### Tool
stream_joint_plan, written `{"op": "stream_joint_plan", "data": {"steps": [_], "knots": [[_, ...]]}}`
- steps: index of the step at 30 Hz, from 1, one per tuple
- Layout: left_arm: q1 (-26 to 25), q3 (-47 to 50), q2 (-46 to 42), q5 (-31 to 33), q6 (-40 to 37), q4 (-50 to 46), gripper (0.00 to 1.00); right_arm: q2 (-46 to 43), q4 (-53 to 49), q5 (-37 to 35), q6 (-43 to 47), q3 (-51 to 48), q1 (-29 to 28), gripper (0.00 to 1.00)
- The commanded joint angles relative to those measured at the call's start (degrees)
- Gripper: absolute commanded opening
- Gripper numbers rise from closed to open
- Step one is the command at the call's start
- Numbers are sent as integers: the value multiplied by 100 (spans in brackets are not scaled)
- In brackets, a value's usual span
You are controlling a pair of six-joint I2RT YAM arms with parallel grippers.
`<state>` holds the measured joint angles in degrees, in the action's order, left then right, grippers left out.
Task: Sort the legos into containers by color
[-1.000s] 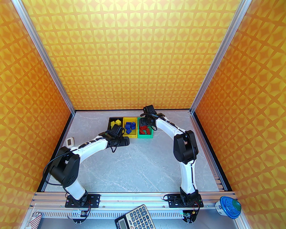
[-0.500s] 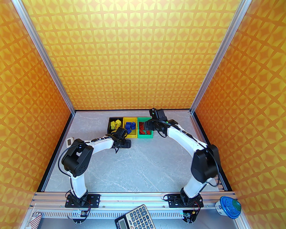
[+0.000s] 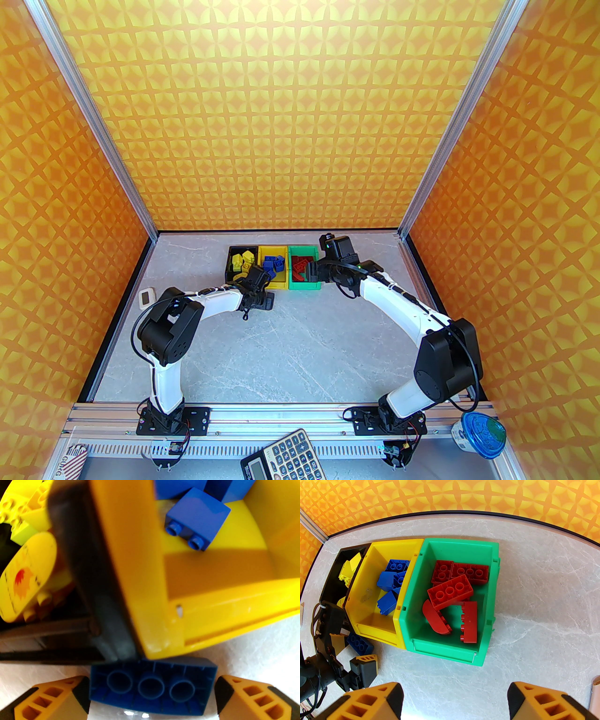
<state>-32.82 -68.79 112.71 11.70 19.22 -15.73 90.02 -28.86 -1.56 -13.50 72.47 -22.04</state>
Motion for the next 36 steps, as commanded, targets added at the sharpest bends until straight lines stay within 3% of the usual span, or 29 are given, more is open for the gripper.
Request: {"op": "stream_joint_plan", "data": {"steps": [1, 10, 16, 21, 36], "knots": [[4, -49, 214, 285, -211, 280, 91, -228, 71, -116, -143, -101, -2, 78], [-14, -43, 257, 289, -271, 427, 81, -462, -5, -216, -174, -242, -2, 78], [-104, 24, 79, 446, -221, 207, 60, -567, 46, -178, -232, -356, -2, 78], [-232, -21, -76, 509, -131, -165, 54, -661, 76, -202, -255, -475, -2, 77], [-660, -689, -526, 483, 190, -1668, 51, -906, 104, -221, -268, -680, -2, 77]]}}
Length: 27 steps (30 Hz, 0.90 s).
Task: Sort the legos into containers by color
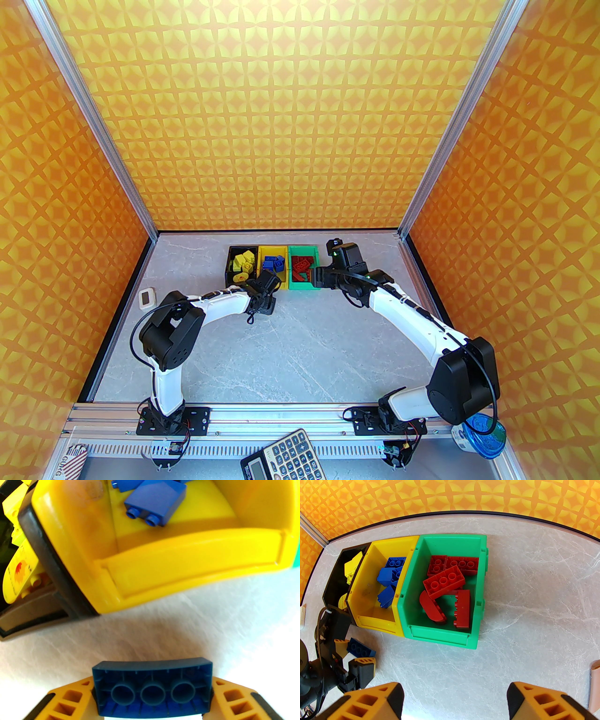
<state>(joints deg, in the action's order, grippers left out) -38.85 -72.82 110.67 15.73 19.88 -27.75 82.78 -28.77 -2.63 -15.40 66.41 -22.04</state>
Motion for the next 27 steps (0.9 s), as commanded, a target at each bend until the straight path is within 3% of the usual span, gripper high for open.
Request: {"op": "stream_joint_plan", "data": {"steps": [1, 7, 18, 27], "knots": [[-54, -363, -356, 80, 127, -515, 51, -209, 85, -126, -77, -77, -3, 77], [19, -1229, -214, 85, 163, -920, 52, -372, 22, -226, -60, -160, -7, 77], [366, -2714, 897, -13, 126, -1113, 51, -768, -124, -339, -112, -421, -2, 77], [529, -3133, 1330, -177, 108, -1045, 53, -999, -148, -330, -218, -725, -3, 77]]}}
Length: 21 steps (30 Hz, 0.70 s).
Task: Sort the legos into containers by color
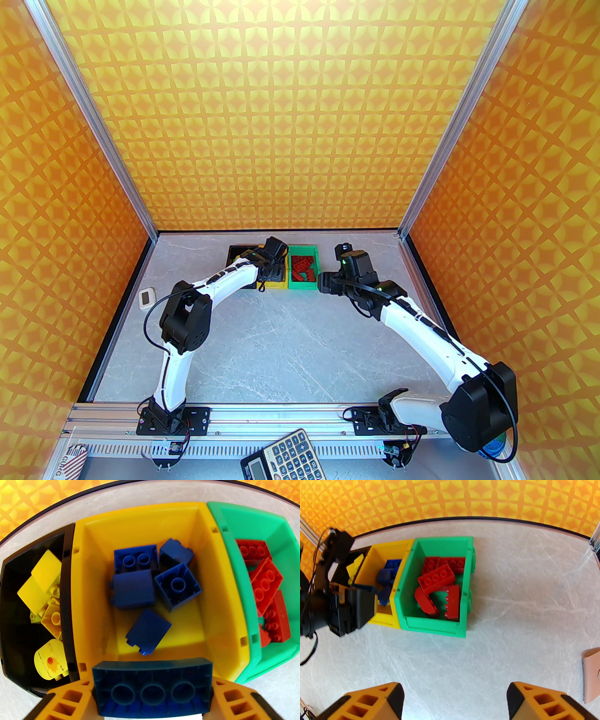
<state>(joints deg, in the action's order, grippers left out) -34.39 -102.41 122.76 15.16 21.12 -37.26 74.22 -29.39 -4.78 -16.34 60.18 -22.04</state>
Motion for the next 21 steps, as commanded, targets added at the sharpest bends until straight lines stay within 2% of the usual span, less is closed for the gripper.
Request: {"op": "stream_joint_plan", "data": {"steps": [1, 9, 12, 15, 21], "knots": [[89, -170, 118, -134, -33, -74, 54, -144, -91, -119, -123, -115, -6, 77], [84, -170, 98, -207, -81, -10, 67, -127, -94, -113, -151, -134, -2, 77], [91, -230, 108, -216, -90, 9, 77, -134, -111, -138, -146, -125, -2, 77], [91, -320, 134, -216, -91, -10, 84, -159, -131, -168, -138, -130, -2, 78], [86, -365, 13, -211, -117, 0, 87, -162, -127, -204, -115, -154, -4, 78]]}}
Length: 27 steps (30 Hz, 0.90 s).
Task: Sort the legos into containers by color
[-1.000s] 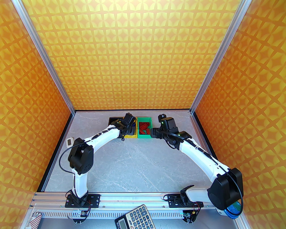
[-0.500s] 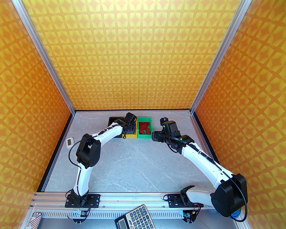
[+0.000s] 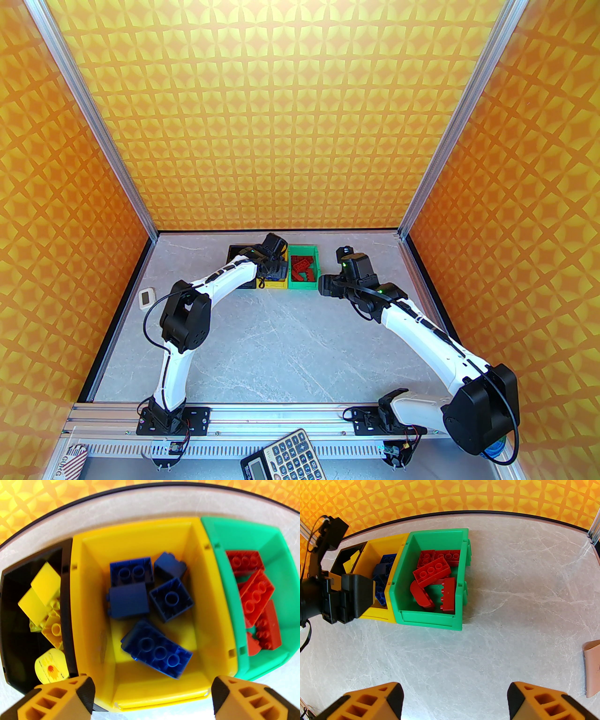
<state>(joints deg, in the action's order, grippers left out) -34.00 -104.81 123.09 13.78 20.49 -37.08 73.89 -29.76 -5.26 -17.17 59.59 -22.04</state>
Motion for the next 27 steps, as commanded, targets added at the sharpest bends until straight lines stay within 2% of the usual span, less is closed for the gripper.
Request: {"op": "stream_joint_plan", "data": {"steps": [1, 5, 8, 10, 14, 22, 24, 27], "knots": [[51, -85, -86, -77, -59, 2, 88, -130, -77, -154, -34, -89, -8, 79], [51, 237, -650, 27, -189, 180, 92, -144, -43, -198, 18, -99, -2, 83], [89, 536, -1195, 147, -397, 351, 99, -189, -24, -323, 111, -88, 3, 92], [177, 735, -1546, 160, -499, 458, 99, -200, -5, -353, 241, -64, -2, 98], [444, 1035, -2157, 153, -687, 458, 99, -29, -163, -380, 512, 194, 7, 98], [1124, 1352, -3165, 544, -620, -574, 99, -12, -487, -1064, 503, 650, 162, 98], [1381, 1643, -3493, 563, -654, -429, 99, -89, -245, -1111, 632, 447, 279, 98], [1695, 2699, -4093, 559, -1149, 537, 99, -244, 461, -1362, 638, -42, 598, 99]]}}
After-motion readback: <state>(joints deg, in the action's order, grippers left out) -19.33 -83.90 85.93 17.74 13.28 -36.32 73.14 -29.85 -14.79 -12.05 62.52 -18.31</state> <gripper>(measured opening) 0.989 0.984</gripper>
